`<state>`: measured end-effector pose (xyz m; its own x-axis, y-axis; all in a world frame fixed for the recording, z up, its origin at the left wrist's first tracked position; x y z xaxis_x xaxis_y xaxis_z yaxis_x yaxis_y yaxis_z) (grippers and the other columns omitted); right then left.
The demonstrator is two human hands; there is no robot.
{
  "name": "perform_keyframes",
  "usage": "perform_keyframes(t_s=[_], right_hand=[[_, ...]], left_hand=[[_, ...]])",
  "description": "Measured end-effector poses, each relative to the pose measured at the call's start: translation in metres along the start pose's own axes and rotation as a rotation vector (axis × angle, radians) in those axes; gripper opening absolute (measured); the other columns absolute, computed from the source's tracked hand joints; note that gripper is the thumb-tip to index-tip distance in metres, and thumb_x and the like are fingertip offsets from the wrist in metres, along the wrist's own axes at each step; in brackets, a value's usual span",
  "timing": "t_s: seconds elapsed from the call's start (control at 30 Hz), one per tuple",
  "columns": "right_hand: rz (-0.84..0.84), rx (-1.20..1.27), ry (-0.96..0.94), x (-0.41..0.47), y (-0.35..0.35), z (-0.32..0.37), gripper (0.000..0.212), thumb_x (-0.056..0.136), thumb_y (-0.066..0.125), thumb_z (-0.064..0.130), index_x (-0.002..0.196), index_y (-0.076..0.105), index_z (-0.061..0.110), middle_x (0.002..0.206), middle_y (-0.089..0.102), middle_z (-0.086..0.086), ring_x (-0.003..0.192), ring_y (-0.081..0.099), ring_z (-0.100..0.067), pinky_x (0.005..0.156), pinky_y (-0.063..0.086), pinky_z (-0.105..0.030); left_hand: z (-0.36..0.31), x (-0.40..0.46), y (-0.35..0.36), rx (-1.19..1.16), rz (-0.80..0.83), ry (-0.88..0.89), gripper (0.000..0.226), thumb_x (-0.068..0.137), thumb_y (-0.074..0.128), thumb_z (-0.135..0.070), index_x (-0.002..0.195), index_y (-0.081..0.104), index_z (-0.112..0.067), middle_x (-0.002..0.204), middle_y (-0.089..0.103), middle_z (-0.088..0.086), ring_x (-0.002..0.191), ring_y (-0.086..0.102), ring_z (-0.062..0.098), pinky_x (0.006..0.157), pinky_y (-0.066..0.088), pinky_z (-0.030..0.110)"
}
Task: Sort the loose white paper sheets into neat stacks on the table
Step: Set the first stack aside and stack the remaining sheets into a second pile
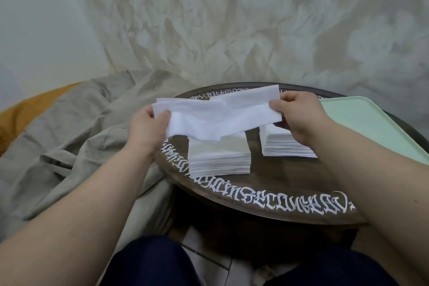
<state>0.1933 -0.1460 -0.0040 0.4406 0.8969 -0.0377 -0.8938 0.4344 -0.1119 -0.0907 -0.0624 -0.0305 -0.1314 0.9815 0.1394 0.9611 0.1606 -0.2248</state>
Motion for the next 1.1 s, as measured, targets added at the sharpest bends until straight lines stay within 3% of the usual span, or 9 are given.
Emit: perform_keyframes(t_s=[0.2, 0.37, 0.43, 0.5, 0.63, 0.73, 0.87, 1.0, 1.1], right_hand=[[0.069, 0.134, 0.104, 0.003, 0.033, -0.007, 0.007, 0.089, 0.058, 0.0, 0.084, 0.062, 0.003, 0.092, 0.067, -0.014, 0.075, 0.061, -0.023, 0.061, 0.05, -0.028], [0.058, -0.288, 0.102, 0.006, 0.055, -0.04, 0.013, 0.088, 0.058, 0.006, 0.079, 0.066, 0.011, 0.092, 0.066, -0.012, 0.076, 0.061, -0.021, 0.055, 0.05, -0.026], [0.046, -0.688, 0.001, 0.008, 0.053, -0.044, 0.012, 0.088, 0.059, 0.018, 0.097, 0.066, 0.014, 0.102, 0.066, -0.007, 0.09, 0.059, -0.023, 0.072, 0.049, -0.03], [0.016, -0.949, -0.146, 0.007, 0.054, -0.04, 0.037, 0.089, 0.059, 0.031, 0.123, 0.056, 0.017, 0.123, 0.059, -0.004, 0.111, 0.054, -0.025, 0.089, 0.043, -0.033], [0.116, -0.753, -0.431, -0.005, 0.069, 0.0, 0.054, 0.083, 0.066, 0.04, 0.132, 0.05, 0.025, 0.134, 0.051, 0.006, 0.121, 0.047, -0.017, 0.1, 0.038, -0.033], [0.292, -0.629, -0.412, -0.012, 0.079, 0.018, 0.057, 0.075, 0.074, 0.041, 0.126, 0.053, 0.028, 0.121, 0.056, 0.015, 0.107, 0.053, -0.006, 0.092, 0.042, -0.026], [0.149, -0.673, -0.486, -0.008, 0.064, 0.021, 0.004, 0.08, 0.066, 0.021, 0.081, 0.064, 0.025, 0.07, 0.06, 0.016, 0.066, 0.054, -0.003, 0.063, 0.037, -0.023], [0.09, -0.72, -0.476, -0.006, 0.048, 0.016, 0.008, 0.082, 0.064, 0.017, 0.078, 0.067, 0.023, 0.068, 0.061, 0.009, 0.066, 0.053, -0.01, 0.063, 0.036, -0.023], [0.018, -0.731, -0.519, -0.007, 0.039, 0.016, 0.009, 0.085, 0.062, 0.016, 0.08, 0.066, 0.021, 0.07, 0.063, 0.006, 0.061, 0.055, -0.008, 0.059, 0.034, -0.017]], left_hand=[[0.0, 0.016, -0.034, -0.023, -0.231, 0.051, 0.01, 0.083, 0.053, -0.013, 0.083, 0.062, -0.019, 0.072, 0.061, -0.003, 0.069, 0.055, 0.016, 0.07, 0.048, 0.032], [-0.002, 0.013, -0.047, 0.019, -0.33, 0.085, 0.01, 0.084, 0.055, -0.017, 0.075, 0.055, -0.022, 0.068, 0.056, -0.007, 0.066, 0.051, 0.01, 0.068, 0.043, 0.028], [-0.008, 0.012, -0.047, -0.022, -0.296, 0.102, 0.017, 0.086, 0.056, -0.013, 0.073, 0.056, -0.024, 0.069, 0.057, -0.007, 0.063, 0.05, 0.007, 0.065, 0.043, 0.025], [-0.019, 0.009, -0.043, -0.04, -0.185, 0.15, 0.02, 0.087, 0.059, -0.009, 0.074, 0.06, -0.023, 0.069, 0.059, -0.006, 0.062, 0.051, 0.006, 0.062, 0.043, 0.022], [-0.039, 0.005, -0.026, -0.058, 0.022, 0.194, 0.019, 0.087, 0.064, -0.008, 0.073, 0.062, -0.021, 0.055, 0.061, -0.013, 0.054, 0.051, -0.002, 0.056, 0.042, 0.013], [-0.05, 0.001, -0.012, -0.07, 0.119, 0.199, 0.021, 0.086, 0.067, -0.006, 0.071, 0.063, -0.021, 0.055, 0.063, -0.015, 0.059, 0.055, 0.003, 0.063, 0.046, 0.019], [-0.055, -0.004, -0.002, -0.03, 0.203, 0.229, 0.014, 0.085, 0.068, -0.006, 0.077, 0.065, -0.017, 0.067, 0.066, -0.006, 0.067, 0.057, 0.01, 0.069, 0.047, 0.026], [-0.045, -0.004, 0.008, 0.26, 0.233, 0.264, 0.016, 0.087, 0.066, -0.013, 0.074, 0.062, -0.022, 0.041, 0.046, -0.012, 0.038, 0.041, 0.0, 0.043, 0.029, 0.01], [-0.041, -0.002, 0.017, 0.422, 0.175, 0.338, 0.019, 0.087, 0.066, -0.018, 0.071, 0.061, -0.027, 0.05, 0.046, -0.012, 0.043, 0.043, 0.0, 0.047, 0.029, 0.014]])
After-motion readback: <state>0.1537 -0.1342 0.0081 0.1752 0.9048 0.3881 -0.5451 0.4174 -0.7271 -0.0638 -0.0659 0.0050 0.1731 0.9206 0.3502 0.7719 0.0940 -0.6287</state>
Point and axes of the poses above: each hand's wrist, its own x-axis towards the middle knuckle, its own y-axis out of the palm, z = x × y, the point moved 3 cm from there along x, towards the middle knuckle
